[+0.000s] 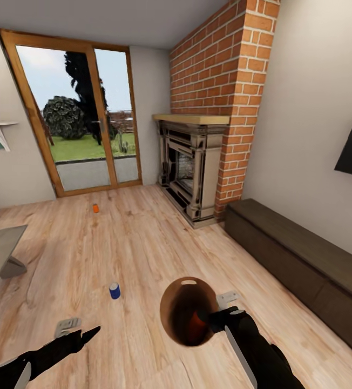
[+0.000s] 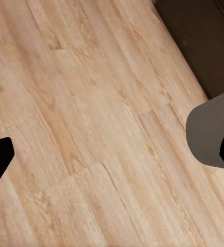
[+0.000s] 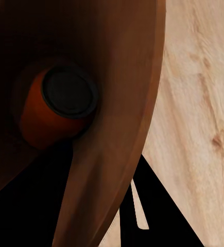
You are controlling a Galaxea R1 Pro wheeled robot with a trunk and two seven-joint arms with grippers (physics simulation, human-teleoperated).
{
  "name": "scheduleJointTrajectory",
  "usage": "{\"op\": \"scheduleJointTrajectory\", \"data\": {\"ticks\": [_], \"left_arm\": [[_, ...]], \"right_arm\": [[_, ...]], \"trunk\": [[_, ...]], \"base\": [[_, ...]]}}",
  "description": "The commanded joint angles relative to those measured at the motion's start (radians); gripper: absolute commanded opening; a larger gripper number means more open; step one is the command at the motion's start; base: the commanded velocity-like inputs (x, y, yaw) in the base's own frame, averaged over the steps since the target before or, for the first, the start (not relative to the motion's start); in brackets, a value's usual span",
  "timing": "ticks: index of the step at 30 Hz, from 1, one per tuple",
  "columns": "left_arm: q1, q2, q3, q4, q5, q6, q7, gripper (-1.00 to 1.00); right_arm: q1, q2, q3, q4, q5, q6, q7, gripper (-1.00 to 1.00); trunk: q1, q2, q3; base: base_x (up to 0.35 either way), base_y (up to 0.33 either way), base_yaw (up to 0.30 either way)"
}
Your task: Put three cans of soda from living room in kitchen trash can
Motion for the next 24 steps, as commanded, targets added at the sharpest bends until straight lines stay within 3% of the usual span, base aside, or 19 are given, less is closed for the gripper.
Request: {"op": "scheduleJointTrajectory", "data": {"ticks": [1, 24], "left_arm": [[0.000, 0.000, 0.000, 0.000, 0.000, 0.000, 0.000, 1.00], [0.000, 0.000, 0.000, 0.000, 0.000, 0.000, 0.000, 1.00]], "right_arm": [[-0.001, 0.000, 0.000, -0.001, -0.001, 0.000, 0.000, -1.00], [-0.001, 0.000, 0.001, -0.001, -0.001, 0.000, 0.000, -1.00]], "trunk": [[0.000, 0.000, 0.000], [0.000, 0.000, 0.000]], "base": [[0.325, 0.000, 0.171], [0.343, 0.038, 0.027]]}}
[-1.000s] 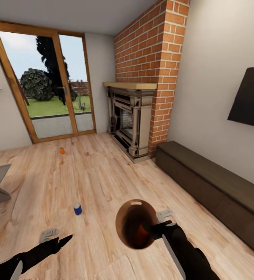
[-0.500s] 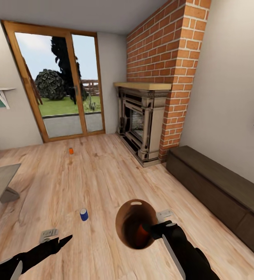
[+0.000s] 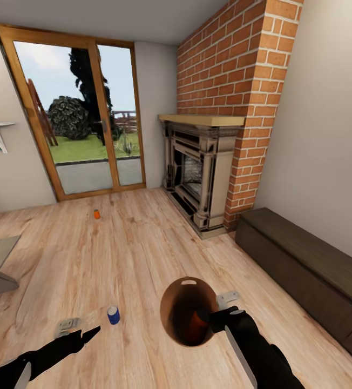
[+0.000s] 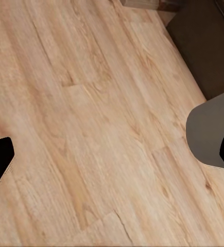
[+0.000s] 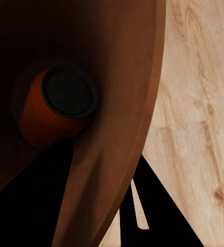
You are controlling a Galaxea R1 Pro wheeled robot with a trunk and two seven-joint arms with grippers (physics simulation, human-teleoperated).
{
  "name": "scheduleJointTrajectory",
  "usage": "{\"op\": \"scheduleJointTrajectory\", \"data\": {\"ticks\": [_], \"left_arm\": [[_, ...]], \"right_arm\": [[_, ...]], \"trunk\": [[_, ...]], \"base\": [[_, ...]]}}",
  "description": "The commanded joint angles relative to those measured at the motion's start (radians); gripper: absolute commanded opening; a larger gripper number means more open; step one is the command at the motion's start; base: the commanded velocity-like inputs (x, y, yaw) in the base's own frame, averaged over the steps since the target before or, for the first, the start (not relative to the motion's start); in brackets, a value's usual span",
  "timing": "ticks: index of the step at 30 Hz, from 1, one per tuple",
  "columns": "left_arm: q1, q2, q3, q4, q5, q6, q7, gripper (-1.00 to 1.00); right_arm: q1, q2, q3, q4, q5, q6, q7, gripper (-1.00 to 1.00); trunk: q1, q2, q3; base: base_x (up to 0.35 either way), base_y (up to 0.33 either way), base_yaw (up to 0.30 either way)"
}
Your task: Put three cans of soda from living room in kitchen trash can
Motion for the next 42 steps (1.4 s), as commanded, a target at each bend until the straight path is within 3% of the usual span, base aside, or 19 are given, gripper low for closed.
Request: {"op": "scheduleJointTrajectory", "data": {"ticks": [1, 18, 42], "left_arm": [[0.000, 0.000, 0.000, 0.000, 0.000, 0.000, 0.000, 1.00], [0.000, 0.000, 0.000, 0.000, -0.001, -0.001, 0.000, 1.00], [0.000, 0.000, 0.000, 0.014, -0.001, -0.002, 0.001, 1.00]], "right_arm": [[-0.001, 0.000, 0.000, -0.001, -0.004, 0.000, 0.000, -1.00], [-0.001, 0.000, 0.000, -0.001, -0.004, -0.001, 0.000, -1.00], [0.000, 0.000, 0.000, -0.001, -0.004, -0.001, 0.000, -1.00]], "trunk": [[0.000, 0.000, 0.000], [0.000, 0.000, 0.000], [0.000, 0.000, 0.000]], "base": [[0.336, 0.116, 0.000], [0.312, 0.157, 0.000], [0.260, 0.010, 0.000]]}}
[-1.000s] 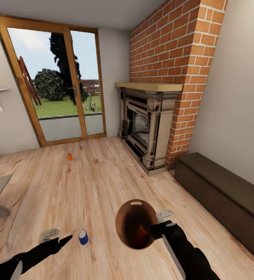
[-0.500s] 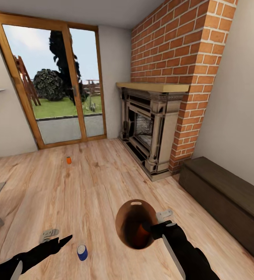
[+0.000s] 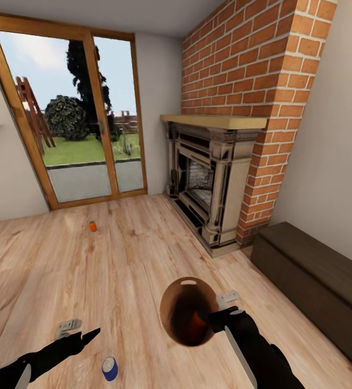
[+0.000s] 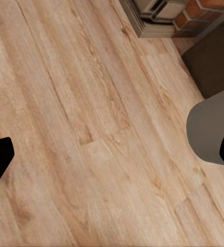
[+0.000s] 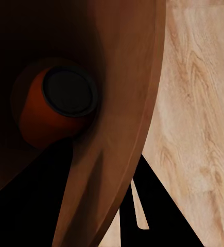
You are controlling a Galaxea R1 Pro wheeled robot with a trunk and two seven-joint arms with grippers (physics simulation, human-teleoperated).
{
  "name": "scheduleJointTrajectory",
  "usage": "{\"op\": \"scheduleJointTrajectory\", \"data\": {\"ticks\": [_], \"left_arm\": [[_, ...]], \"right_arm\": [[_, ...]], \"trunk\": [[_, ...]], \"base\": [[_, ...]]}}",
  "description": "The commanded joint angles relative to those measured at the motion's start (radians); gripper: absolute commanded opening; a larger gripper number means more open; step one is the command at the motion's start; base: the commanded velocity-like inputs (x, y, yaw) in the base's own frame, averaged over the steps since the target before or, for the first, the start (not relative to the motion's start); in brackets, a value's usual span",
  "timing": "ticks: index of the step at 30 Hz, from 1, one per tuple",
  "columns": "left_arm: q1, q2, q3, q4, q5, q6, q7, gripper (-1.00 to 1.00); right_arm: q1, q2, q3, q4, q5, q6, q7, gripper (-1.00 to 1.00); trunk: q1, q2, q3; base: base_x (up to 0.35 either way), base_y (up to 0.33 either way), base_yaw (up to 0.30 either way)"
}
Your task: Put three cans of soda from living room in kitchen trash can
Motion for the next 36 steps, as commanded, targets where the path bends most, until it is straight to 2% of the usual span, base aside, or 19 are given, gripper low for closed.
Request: {"op": "scheduleJointTrajectory", "data": {"ticks": [1, 11, 25, 36], "left_arm": [[0.000, 0.000, 0.000, 0.009, 0.000, 0.000, 0.000, 1.00], [0.000, 0.000, 0.000, 0.022, 0.001, 0.000, 0.000, 1.00], [0.000, 0.000, 0.000, 0.023, 0.000, -0.002, 0.001, 1.00], [0.000, 0.000, 0.000, 0.023, 0.000, 0.000, 0.001, 1.00]], "right_arm": [[-0.001, 0.000, 0.000, -0.001, -0.006, -0.001, 0.000, -1.00], [-0.001, 0.000, 0.000, -0.001, -0.006, -0.001, 0.000, -1.00], [-0.001, 0.000, 0.000, -0.001, -0.006, -0.001, -0.001, -1.00], [-0.001, 0.000, 0.000, -0.001, -0.006, -0.001, 0.000, -1.00]], "trunk": [[0.000, 0.000, 0.000], [0.000, 0.000, 0.000], [0.000, 0.000, -0.006], [0.000, 0.000, -0.006]], "base": [[0.079, 0.123, 0.000], [0.023, 0.187, 0.008], [0.016, 0.013, 0.115], [0.280, 0.000, 0.005]]}}
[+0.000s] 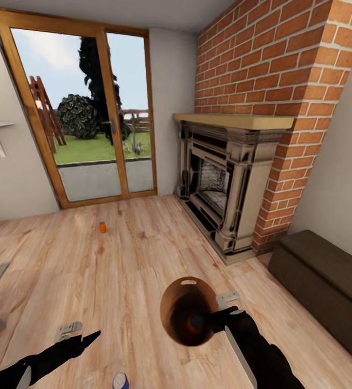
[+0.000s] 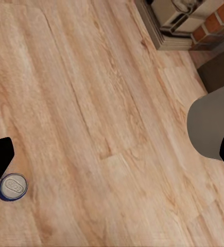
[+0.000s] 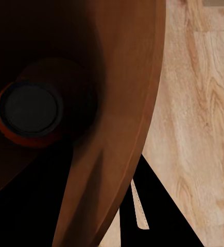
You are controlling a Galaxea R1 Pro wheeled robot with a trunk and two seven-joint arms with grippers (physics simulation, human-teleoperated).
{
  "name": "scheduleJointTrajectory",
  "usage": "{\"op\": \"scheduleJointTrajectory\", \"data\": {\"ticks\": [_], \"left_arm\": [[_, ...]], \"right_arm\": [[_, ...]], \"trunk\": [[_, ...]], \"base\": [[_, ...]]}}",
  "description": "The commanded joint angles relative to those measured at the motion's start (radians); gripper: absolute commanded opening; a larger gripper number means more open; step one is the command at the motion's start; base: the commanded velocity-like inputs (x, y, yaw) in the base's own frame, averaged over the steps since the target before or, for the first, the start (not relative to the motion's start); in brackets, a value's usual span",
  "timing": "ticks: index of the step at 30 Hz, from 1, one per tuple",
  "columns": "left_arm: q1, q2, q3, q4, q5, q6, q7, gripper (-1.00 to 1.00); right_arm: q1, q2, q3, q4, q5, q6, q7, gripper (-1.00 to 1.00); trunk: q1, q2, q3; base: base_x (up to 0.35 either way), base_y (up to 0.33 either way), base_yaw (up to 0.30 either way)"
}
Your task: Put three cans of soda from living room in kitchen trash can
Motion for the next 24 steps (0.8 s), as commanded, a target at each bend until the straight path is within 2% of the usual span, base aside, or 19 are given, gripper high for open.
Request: {"op": "scheduleJointTrajectory", "data": {"ticks": [1, 9, 14, 19, 20, 22, 24], "left_arm": [[0.000, 0.000, 0.000, 0.000, 0.000, 0.000, 0.000, 1.00], [0.000, 0.000, 0.001, 0.000, 0.000, -0.001, 0.000, 1.00], [0.000, 0.000, 0.001, 0.000, -0.001, -0.006, 0.000, 1.00], [0.000, 0.000, -0.001, 0.010, -0.003, -0.093, 0.016, 1.00], [0.000, 0.000, -0.002, 0.011, -0.003, -0.094, 0.025, 1.00], [0.000, -0.003, -0.005, 0.013, -0.002, -0.098, 0.095, 1.00], [0.000, -0.018, -0.007, 0.014, -0.002, -0.099, 0.180, 1.00]], "right_arm": [[0.000, 0.000, 0.000, -0.001, -0.003, 0.000, 0.000, -1.00], [0.000, 0.000, 0.000, -0.001, -0.003, 0.000, 0.000, -1.00], [0.000, 0.000, 0.000, 0.000, -0.003, 0.000, 0.000, -1.00], [0.000, 0.000, 0.000, -0.001, -0.003, 0.000, 0.000, -1.00], [0.000, 0.000, 0.000, -0.001, -0.003, 0.000, 0.000, -1.00], [0.000, 0.000, 0.000, -0.001, -0.003, 0.000, 0.000, -1.00], [0.000, 0.000, 0.000, -0.001, -0.003, 0.000, -0.001, -1.00]], "trunk": [[0.000, 0.000, 0.000], [0.000, 0.000, 0.000], [0.000, 0.000, 0.000], [0.000, 0.000, 0.000], [0.000, 0.000, 0.000], [0.000, 0.000, 0.000], [0.000, 0.000, 0.000]], "base": [[0.341, 0.000, 0.000], [0.345, 0.004, 0.000], [0.177, 0.019, 0.000], [0.018, 0.002, 0.000], [0.003, 0.000, 0.000], [0.002, 0.000, 0.000], [0.001, 0.000, 0.000]]}}
